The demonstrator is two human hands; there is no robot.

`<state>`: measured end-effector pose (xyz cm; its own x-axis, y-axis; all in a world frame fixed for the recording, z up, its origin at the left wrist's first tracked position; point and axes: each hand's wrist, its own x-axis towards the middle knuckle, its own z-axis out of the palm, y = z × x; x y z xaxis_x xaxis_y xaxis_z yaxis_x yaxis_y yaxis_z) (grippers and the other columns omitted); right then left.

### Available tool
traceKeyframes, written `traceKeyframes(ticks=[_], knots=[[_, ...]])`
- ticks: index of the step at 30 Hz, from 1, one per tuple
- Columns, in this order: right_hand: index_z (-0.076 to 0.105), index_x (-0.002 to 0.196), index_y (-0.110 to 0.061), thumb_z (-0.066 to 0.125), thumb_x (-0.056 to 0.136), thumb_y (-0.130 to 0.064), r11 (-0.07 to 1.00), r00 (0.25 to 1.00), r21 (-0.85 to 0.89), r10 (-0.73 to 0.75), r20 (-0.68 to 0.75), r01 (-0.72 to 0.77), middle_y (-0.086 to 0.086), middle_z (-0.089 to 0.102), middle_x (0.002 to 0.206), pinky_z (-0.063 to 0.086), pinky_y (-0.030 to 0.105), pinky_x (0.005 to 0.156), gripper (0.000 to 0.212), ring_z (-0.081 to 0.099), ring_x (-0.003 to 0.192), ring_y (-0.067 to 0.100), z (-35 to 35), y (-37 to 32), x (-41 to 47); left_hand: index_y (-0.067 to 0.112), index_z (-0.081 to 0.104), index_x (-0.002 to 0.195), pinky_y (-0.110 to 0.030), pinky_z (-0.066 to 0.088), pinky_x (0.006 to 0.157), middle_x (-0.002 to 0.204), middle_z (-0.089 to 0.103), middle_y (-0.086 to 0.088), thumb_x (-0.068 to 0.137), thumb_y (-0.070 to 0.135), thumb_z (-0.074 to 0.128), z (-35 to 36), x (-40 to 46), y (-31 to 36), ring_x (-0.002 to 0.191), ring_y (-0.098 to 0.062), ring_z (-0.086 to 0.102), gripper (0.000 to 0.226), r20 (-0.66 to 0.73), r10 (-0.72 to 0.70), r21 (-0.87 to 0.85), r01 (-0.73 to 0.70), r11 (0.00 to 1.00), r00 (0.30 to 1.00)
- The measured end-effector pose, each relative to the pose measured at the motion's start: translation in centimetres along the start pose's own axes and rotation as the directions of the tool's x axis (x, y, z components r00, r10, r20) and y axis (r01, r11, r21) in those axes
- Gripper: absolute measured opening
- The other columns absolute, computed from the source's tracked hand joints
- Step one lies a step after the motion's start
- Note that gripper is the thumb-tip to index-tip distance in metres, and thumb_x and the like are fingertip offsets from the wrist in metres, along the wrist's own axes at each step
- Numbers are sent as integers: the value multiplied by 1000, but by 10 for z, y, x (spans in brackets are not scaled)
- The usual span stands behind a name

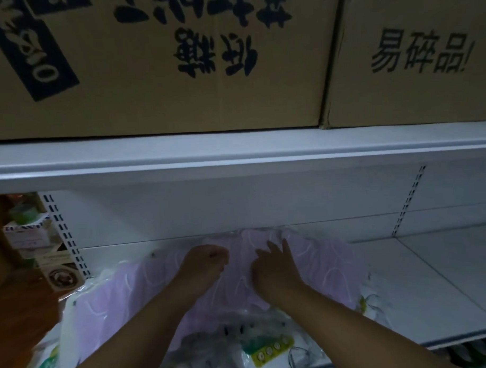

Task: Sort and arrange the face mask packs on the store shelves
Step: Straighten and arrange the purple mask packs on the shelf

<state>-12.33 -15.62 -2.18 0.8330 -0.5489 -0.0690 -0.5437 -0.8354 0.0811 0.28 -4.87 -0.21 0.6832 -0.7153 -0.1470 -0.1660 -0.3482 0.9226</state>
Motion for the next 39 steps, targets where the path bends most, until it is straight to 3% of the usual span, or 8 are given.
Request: traceKeyframes(ticks=[4, 9, 15, 18, 21, 27, 35, 39], knots=[[63, 124, -17, 48, 94, -35, 987, 974, -3, -159, -161, 161, 4, 37, 152, -16, 49, 113, 38, 17, 145, 24, -15, -9, -12, 2, 66, 77, -27, 48, 65, 76, 67, -12, 91, 6, 62, -3, -12, 3, 70, -22, 62, 15, 38, -249, -347, 246, 905, 968], [72, 69, -21, 53, 77, -32, 851, 773, 216, -293, -563, 479, -6, 71, 80, 53, 30, 80, 24, 65, 79, 20, -19, -28, -46, -3, 73, 92, -32, 55, 61, 84, 69, -17, 83, 26, 64, -5, -44, -1, 70, -29, 67, 32, 274, -228, -668, 355, 653, 934], [65, 118, -12, 51, 92, -27, 686, 789, 432, -360, -498, 585, 3, 61, 129, 36, 25, 105, 33, 53, 120, 20, -4, -16, -64, -7, 66, 89, -34, 42, 72, 79, 61, -18, 72, 20, 51, 10, -63, -6, 68, -29, 59, 35, 412, -227, -781, 470, 411, 882], [68, 113, -13, 57, 86, -21, 713, 810, 503, -155, -565, 488, 2, 60, 131, 28, 18, 109, 31, 49, 126, 16, 9, 17, -67, -10, 59, 109, -43, 48, 89, 97, 63, -27, 79, 13, 50, 7, -61, -9, 85, -38, 65, 38, 333, -239, -790, 408, 457, 912], [55, 131, -16, 55, 94, -23, 739, 895, 646, 138, -424, 192, -2, 34, 150, 13, 9, 110, 38, 28, 141, 12, 26, 67, -65, -9, 59, 100, -35, 58, 58, 71, 66, -21, 76, 9, 52, 4, -57, -11, 52, -28, 67, 31, 355, -238, -753, 428, 499, 904], [-2, 153, -20, 36, 90, -67, 813, 913, 423, 395, 102, -399, 3, -9, 161, -3, 47, 117, 87, -6, 148, 22, 66, 135, -61, -9, 64, 107, -45, 54, 75, 97, 70, -25, 76, 16, 56, 25, -49, -16, 73, -33, 71, 41, 351, -222, -731, 414, 542, 910], [38, 143, -22, 32, 99, -52, 832, 920, 419, 393, 20, -364, -2, 41, 148, 8, 41, 117, 54, 36, 136, 15, 70, 135, -62, -1, 75, 60, -34, 54, 41, 69, 72, -19, 78, 10, 52, 51, -43, -13, 53, -28, 70, 31, 374, -158, -738, 396, 546, 914], [60, 119, -16, 35, 102, -36, 713, 877, 626, 471, -94, -316, 5, 65, 117, 42, 26, 94, 36, 60, 106, 20, 46, 128, -77, -2, 75, 62, -34, 53, 41, 71, 72, -21, 67, 14, 57, 59, -47, -4, 54, -29, 70, 25, 385, -137, -738, 393, 549, 913]])
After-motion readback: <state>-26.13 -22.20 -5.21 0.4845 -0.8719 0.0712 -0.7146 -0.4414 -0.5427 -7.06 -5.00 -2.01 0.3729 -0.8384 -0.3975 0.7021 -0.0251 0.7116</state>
